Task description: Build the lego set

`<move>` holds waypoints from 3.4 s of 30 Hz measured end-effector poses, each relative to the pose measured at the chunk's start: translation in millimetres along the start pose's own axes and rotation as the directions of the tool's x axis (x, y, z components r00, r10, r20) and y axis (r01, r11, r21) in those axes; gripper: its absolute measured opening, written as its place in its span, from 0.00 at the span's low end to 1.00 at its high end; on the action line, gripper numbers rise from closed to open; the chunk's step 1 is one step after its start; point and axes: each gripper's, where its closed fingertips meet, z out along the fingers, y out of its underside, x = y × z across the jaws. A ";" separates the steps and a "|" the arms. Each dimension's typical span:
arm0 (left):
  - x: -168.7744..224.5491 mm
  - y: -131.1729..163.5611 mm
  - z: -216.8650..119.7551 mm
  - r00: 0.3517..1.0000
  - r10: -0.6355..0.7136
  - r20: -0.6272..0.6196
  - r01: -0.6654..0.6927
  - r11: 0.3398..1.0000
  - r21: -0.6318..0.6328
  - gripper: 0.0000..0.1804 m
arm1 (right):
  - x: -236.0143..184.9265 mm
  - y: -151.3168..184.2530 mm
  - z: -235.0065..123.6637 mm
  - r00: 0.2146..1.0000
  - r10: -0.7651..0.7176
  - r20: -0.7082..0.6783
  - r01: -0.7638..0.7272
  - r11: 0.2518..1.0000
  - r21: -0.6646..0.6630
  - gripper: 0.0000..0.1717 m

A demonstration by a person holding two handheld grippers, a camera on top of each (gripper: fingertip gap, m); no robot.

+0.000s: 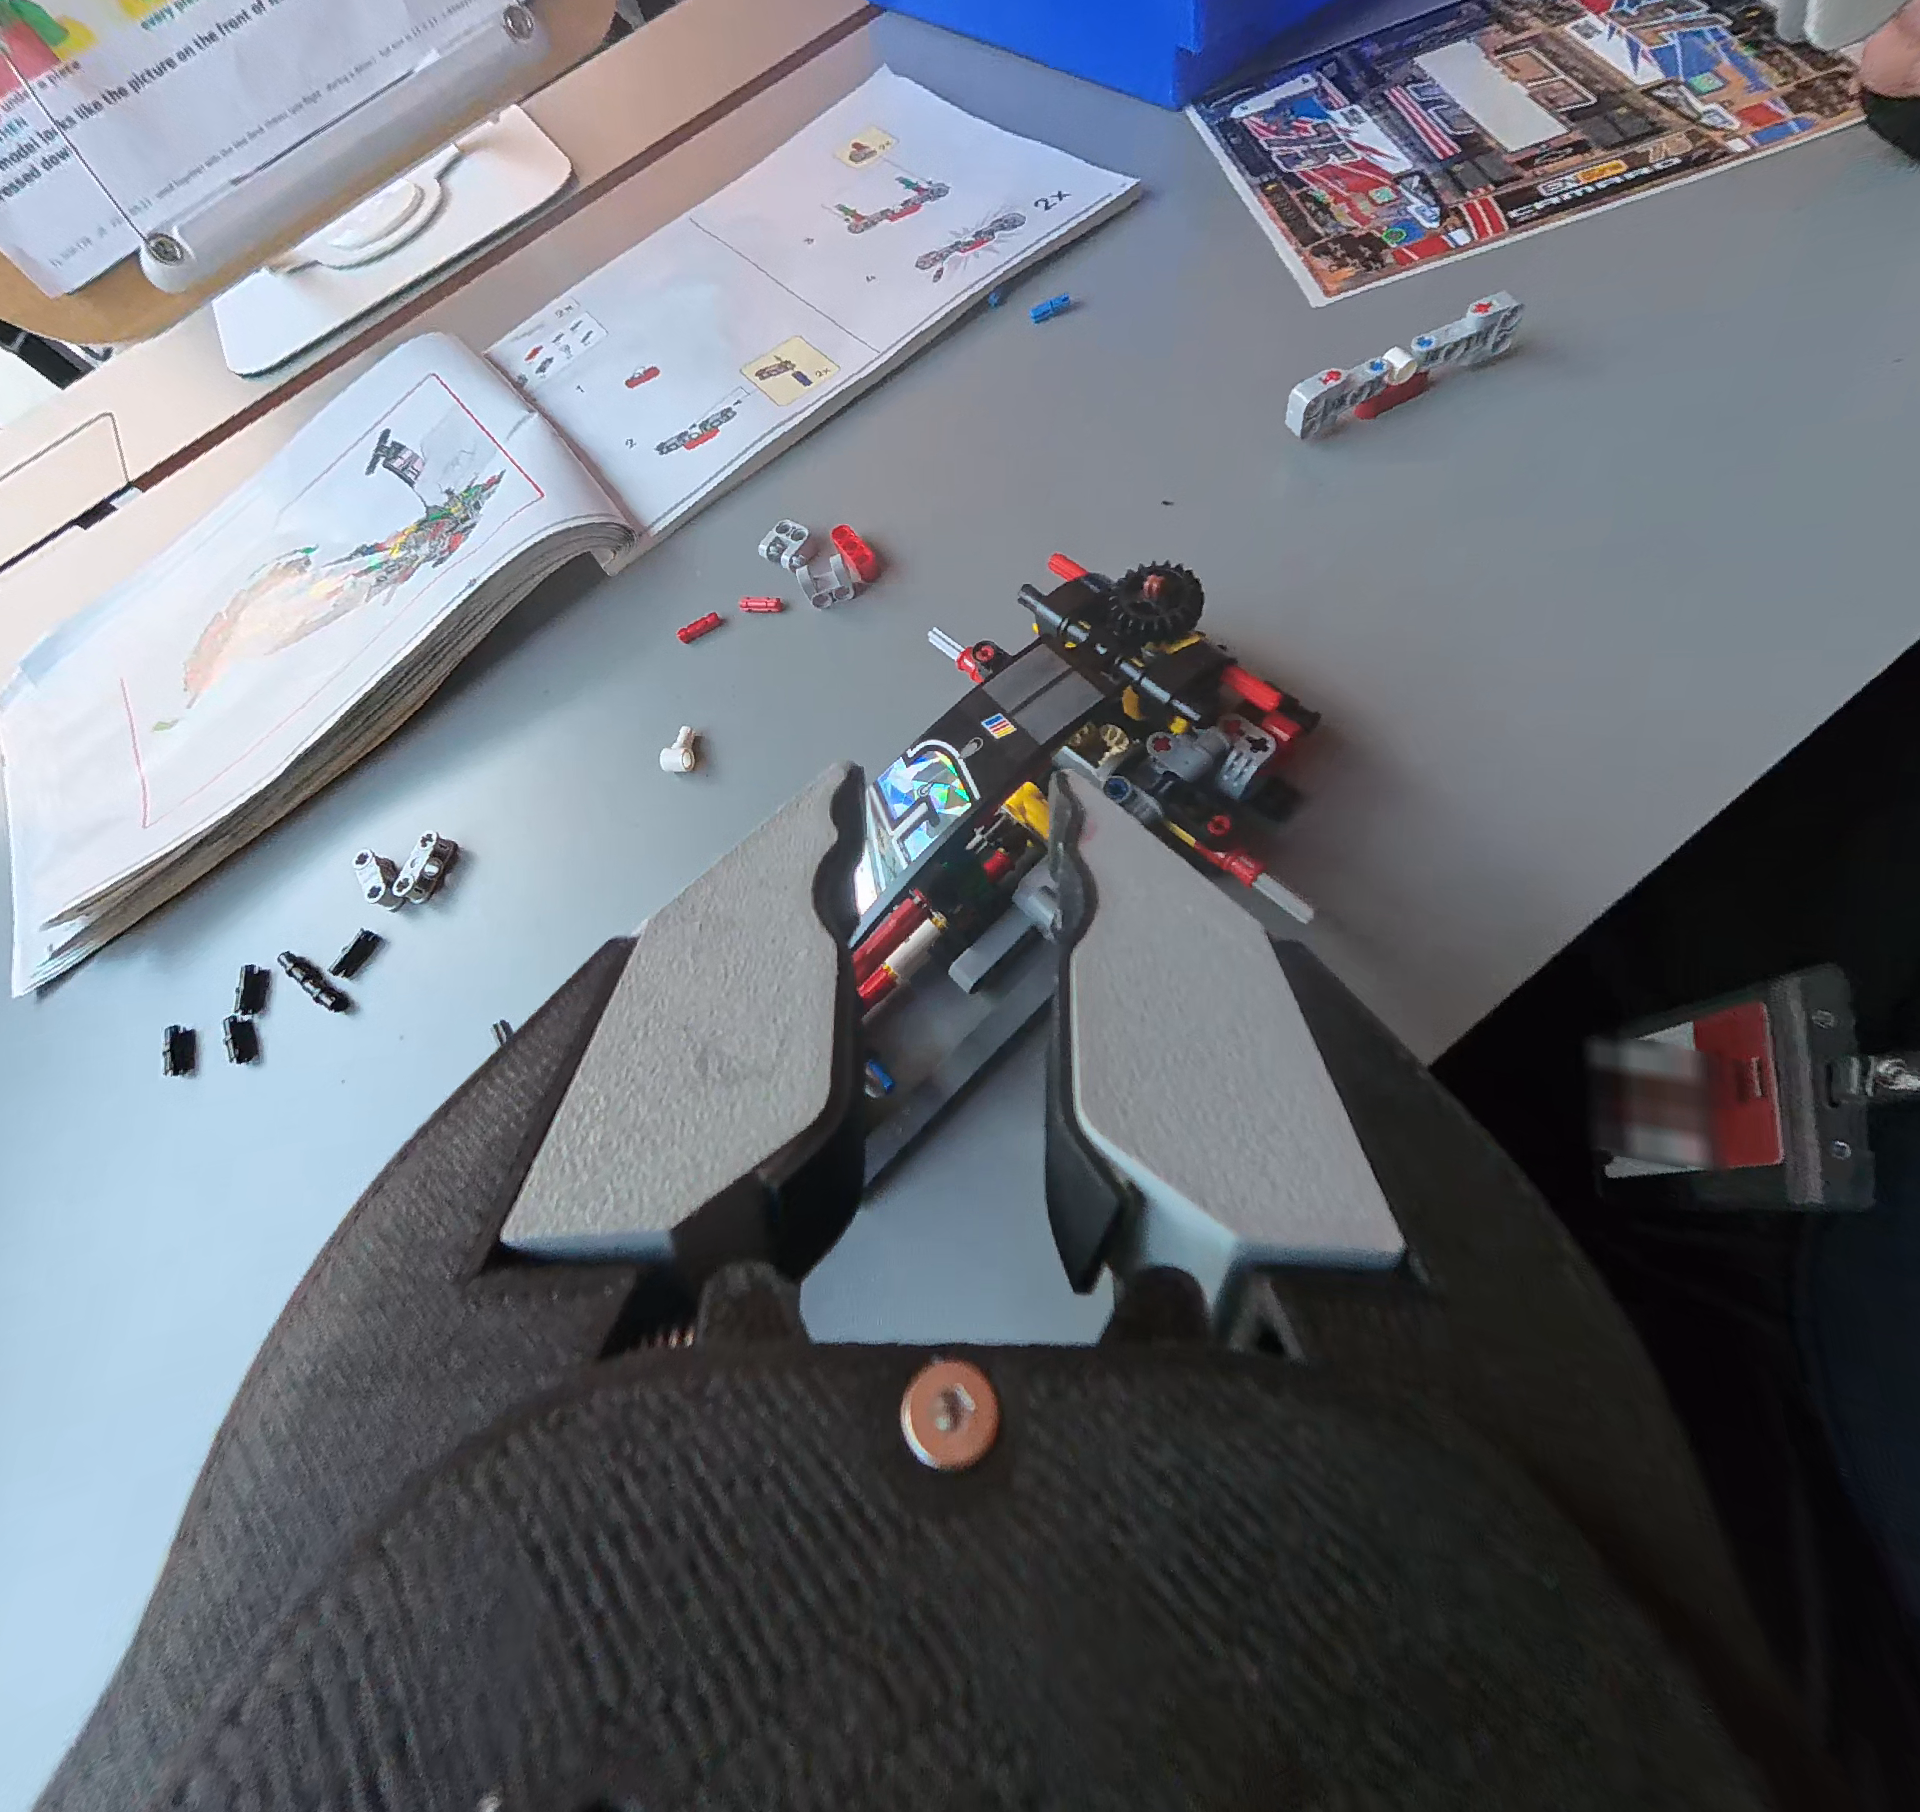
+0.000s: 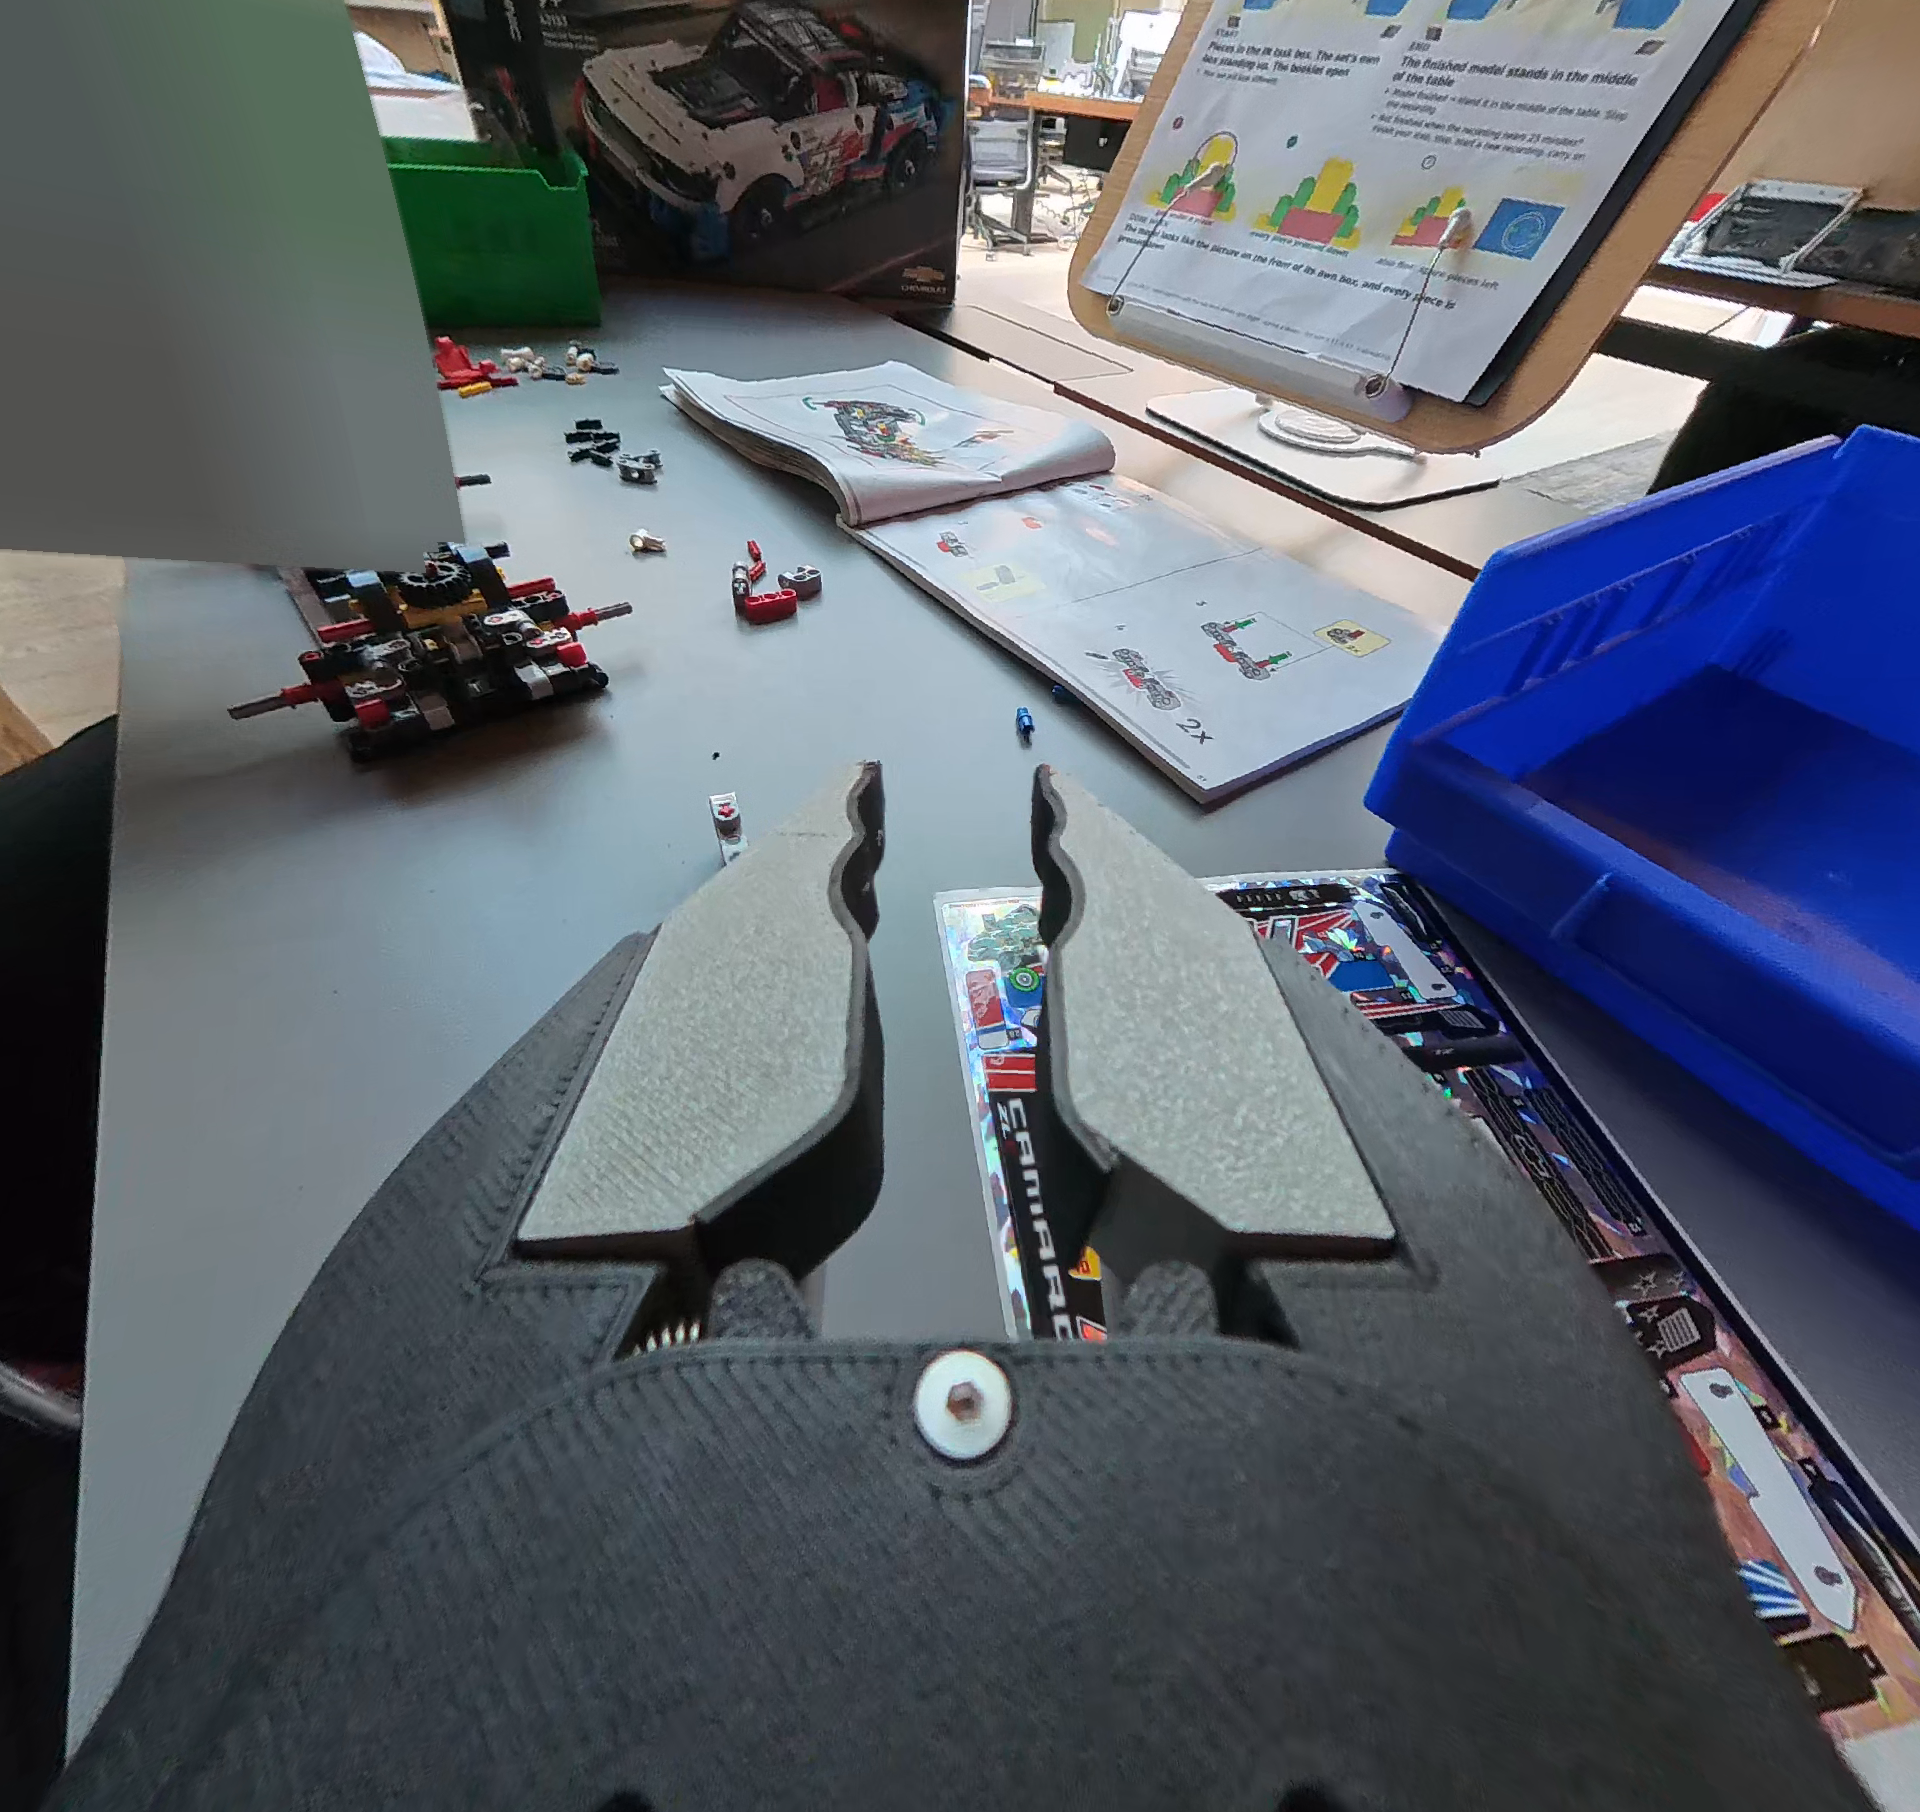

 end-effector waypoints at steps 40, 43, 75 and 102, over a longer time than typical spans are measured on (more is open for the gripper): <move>1.9 13.1 -2.3 0.999 -0.045 -0.004 0.044 0.998 -0.038 0.19 | -6.7 7.6 6.8 0.999 0.011 0.032 -0.009 0.999 -0.053 0.14; 2.7 12.4 -3.8 0.998 -0.053 -0.020 0.052 0.998 -0.044 0.19 | -8.9 8.6 7.2 0.999 0.007 0.041 -0.005 0.998 -0.060 0.14; -171.2 26.7 5.8 0.997 -0.066 0.028 0.072 0.925 -0.373 0.10 | -18.7 16.8 16.3 0.997 -0.020 0.072 0.029 0.992 -0.121 0.14; -188.8 92.4 58.2 0.953 0.110 -0.283 -0.261 0.773 -0.578 0.06 | -18.6 15.7 14.4 0.996 0.005 0.086 0.005 0.994 -0.111 0.13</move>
